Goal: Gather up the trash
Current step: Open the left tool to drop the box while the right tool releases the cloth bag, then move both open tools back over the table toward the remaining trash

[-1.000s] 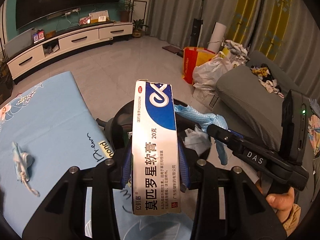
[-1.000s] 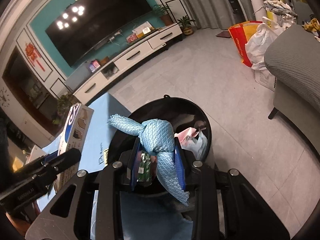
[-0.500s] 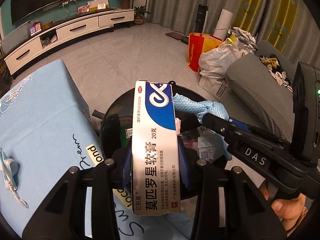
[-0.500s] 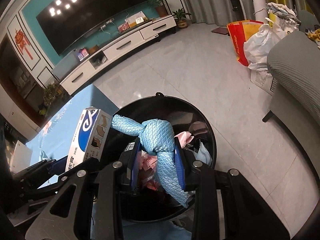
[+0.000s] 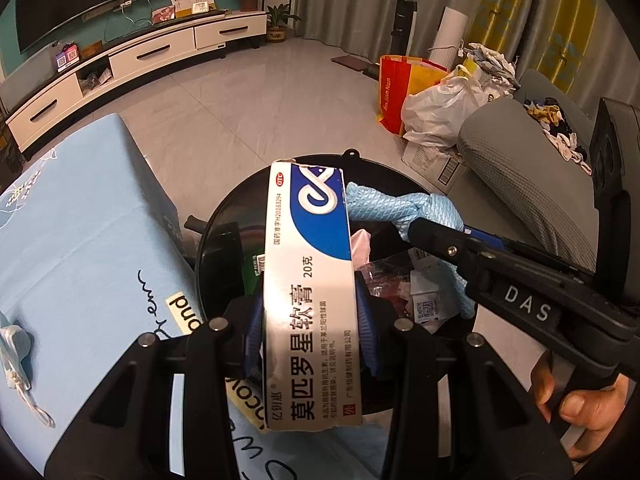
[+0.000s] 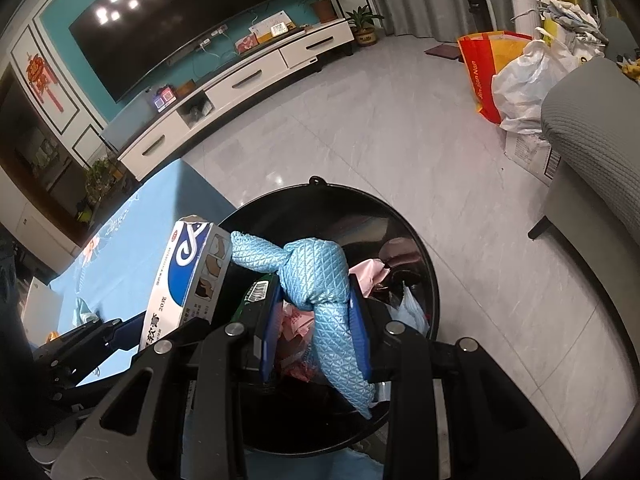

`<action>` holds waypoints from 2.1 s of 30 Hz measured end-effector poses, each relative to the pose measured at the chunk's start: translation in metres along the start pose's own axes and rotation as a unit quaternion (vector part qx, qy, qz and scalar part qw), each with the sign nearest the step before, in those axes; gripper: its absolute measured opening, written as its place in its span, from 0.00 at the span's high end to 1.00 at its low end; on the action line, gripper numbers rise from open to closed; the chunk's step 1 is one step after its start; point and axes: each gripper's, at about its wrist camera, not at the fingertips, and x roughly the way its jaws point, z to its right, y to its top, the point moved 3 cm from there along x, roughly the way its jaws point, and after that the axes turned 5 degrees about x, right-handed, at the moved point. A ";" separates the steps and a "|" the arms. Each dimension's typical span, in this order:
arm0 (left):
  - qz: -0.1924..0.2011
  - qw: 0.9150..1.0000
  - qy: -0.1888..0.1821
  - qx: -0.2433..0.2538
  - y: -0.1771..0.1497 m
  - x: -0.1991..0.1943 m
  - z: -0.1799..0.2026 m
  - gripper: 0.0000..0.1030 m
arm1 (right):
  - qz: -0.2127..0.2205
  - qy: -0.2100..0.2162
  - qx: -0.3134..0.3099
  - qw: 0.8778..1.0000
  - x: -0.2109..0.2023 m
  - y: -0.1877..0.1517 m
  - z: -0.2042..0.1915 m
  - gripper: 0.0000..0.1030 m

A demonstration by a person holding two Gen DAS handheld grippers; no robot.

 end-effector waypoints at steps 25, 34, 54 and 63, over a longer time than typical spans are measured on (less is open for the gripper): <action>-0.013 1.000 0.013 0.010 0.000 0.014 0.002 0.60 | -0.018 0.001 -0.001 1.000 0.011 0.000 0.001 0.68; -0.017 1.000 0.019 0.009 -0.002 0.018 0.002 0.60 | -0.021 -0.002 0.001 1.000 0.013 -0.003 0.002 0.68; 0.033 0.999 0.032 0.013 -0.007 -0.027 0.002 0.16 | 0.031 0.011 0.039 0.999 -0.036 0.000 0.019 0.42; 0.076 0.996 0.053 -0.003 -0.030 -0.095 -0.003 0.03 | 0.039 0.001 0.021 0.999 -0.077 -0.021 0.001 0.23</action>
